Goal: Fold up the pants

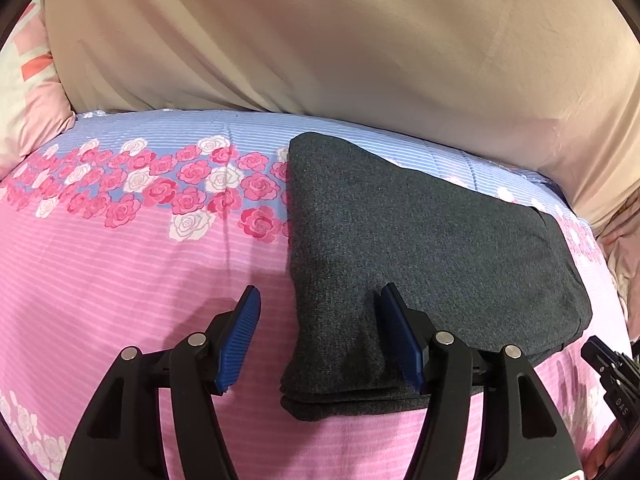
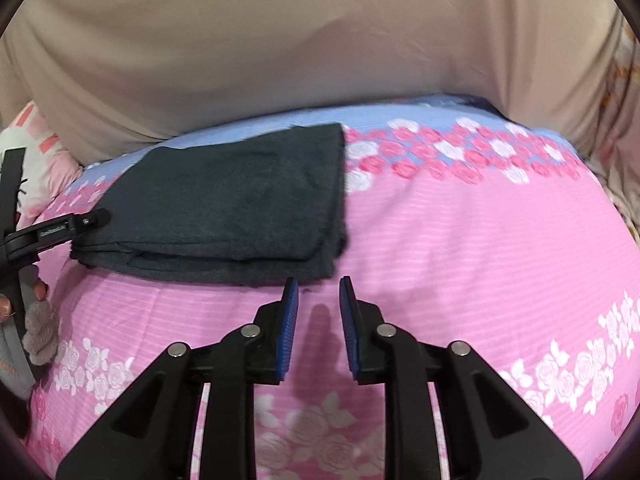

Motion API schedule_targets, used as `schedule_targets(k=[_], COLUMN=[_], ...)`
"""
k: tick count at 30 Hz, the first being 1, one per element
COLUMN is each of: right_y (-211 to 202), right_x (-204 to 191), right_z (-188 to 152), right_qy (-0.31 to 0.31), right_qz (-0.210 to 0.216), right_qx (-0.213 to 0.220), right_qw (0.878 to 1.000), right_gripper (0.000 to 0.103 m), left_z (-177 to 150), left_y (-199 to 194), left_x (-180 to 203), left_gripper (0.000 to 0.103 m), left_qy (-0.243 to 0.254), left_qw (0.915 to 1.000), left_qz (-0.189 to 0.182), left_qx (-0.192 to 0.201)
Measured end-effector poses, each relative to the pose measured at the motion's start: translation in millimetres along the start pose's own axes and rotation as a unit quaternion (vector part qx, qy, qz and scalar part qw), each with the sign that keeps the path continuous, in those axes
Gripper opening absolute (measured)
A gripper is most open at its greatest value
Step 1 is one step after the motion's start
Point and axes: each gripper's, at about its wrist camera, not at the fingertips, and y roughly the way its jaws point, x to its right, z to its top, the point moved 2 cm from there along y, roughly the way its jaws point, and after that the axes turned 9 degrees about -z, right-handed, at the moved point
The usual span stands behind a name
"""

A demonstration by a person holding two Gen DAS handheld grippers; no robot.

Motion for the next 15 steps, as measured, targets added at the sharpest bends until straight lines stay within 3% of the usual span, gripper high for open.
schedule_targets(k=[3, 8, 9, 13, 15], right_y=[18.9, 26.3, 19.7, 0.6, 2.9], right_x=[-5.5, 32.4, 34.9, 16.2, 0.9], right_z=[7.8, 16.5, 16.4, 10.2, 6.7], right_qy=[-0.004, 0.063, 0.067, 0.068, 0.045], right_qz=[0.003, -0.065, -0.061, 0.032, 0.04], right_qx=[-0.024, -0.025, -0.015, -0.014, -0.021], right_qw=[1.0, 0.996, 0.996, 0.997, 0.998], right_gripper=[0.023, 0.021, 0.021, 0.023, 0.023], left_z=[-0.1, 0.3, 0.6, 2.0, 1.8], left_y=[0.7, -0.6, -0.1, 0.8, 0.8], left_x=[1.0, 2.1, 2.2, 3.5, 3.4], left_gripper=[0.061, 0.064, 0.064, 0.064, 0.064], left_qy=[0.004, 0.003, 0.004, 0.008, 0.009], left_qw=[1.0, 1.0, 1.0, 0.9999, 0.9999], left_qz=[0.003, 0.005, 0.005, 0.008, 0.008], left_qx=[0.0, 0.0, -0.001, -0.002, -0.002])
